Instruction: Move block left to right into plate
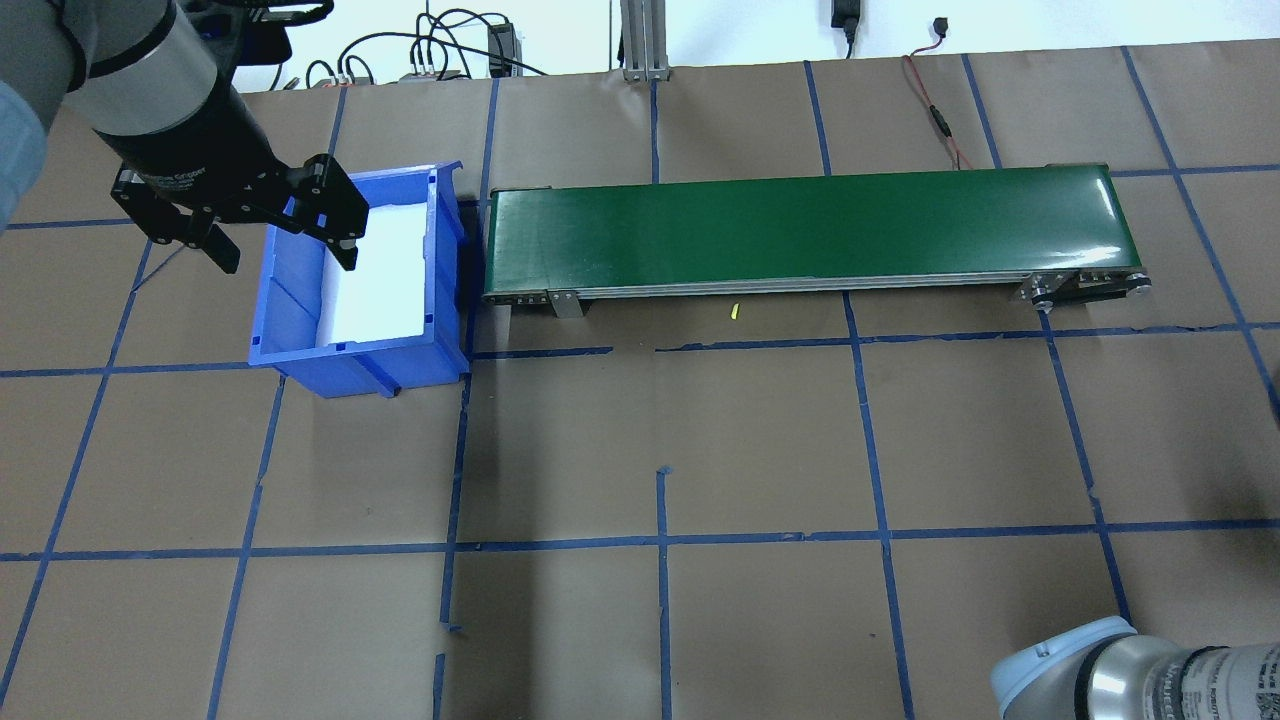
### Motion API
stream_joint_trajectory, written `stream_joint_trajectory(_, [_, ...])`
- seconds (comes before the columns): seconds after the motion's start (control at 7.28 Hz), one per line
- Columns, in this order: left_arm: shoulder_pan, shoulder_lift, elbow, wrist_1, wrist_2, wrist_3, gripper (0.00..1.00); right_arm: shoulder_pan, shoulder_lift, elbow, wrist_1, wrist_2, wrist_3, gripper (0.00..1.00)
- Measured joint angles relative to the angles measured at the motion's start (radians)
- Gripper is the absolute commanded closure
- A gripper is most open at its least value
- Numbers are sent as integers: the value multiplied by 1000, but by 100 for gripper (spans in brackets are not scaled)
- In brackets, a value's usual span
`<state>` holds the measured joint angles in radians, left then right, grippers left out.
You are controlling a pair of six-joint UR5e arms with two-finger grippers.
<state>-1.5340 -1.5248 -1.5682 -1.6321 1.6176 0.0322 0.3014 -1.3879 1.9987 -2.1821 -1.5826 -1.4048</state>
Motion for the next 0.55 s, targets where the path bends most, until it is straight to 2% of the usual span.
stream_joint_trajectory(0.27, [0,0,-1,0,-1,0,0,190,-13,-65,6,14,51,0])
stream_joint_trajectory(0.55, [0,0,-2,0,-1,0,0,396,-52,-115,27,22,199,3])
